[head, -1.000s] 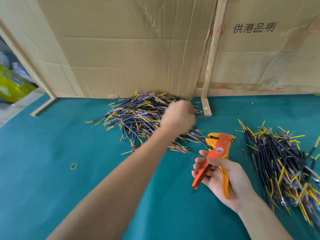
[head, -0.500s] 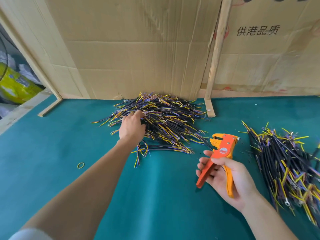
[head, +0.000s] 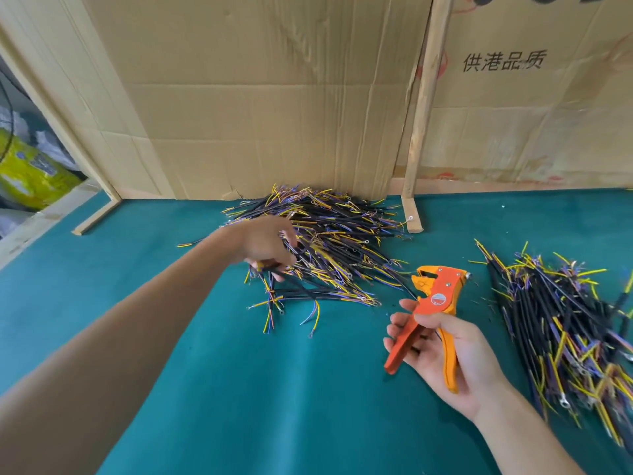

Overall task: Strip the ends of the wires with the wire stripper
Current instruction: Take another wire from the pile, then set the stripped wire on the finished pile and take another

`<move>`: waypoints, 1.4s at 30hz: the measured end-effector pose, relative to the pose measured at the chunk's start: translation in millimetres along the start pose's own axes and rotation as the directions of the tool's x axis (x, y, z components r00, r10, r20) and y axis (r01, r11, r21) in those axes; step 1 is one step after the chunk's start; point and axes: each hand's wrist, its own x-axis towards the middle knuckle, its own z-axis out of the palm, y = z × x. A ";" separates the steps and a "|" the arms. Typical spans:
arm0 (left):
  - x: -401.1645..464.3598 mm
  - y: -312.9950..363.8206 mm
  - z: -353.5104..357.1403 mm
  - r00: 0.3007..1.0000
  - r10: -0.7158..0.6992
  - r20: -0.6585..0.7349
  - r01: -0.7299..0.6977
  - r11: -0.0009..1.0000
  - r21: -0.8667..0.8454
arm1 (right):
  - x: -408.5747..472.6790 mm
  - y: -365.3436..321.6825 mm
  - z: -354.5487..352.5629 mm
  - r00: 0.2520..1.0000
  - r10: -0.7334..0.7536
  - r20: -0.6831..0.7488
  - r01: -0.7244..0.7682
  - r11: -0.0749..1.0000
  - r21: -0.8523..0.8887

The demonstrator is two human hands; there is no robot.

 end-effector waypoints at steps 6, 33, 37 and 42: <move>-18.6 -2.8 11.0 0.975 0.164 0.152 -0.069 0.867 -0.494 | 0.6 0.2 2.5 1.000 -0.006 -0.011 0.006 1.000 -0.014; -7.2 41.9 33.9 0.770 0.110 -0.629 -0.355 0.893 -0.278 | 1.6 0.4 0.4 1.000 -0.003 0.002 0.003 1.000 -0.004; 1.1 37.6 37.0 0.732 0.249 -0.635 -0.161 0.968 0.194 | 3.2 0.8 0.6 1.000 -0.003 -0.007 0.003 1.000 -0.004; 4.0 27.4 46.2 0.781 0.293 -0.552 -0.032 0.901 0.434 | 2.1 0.8 -1.1 1.000 -0.003 -0.009 0.003 1.000 -0.011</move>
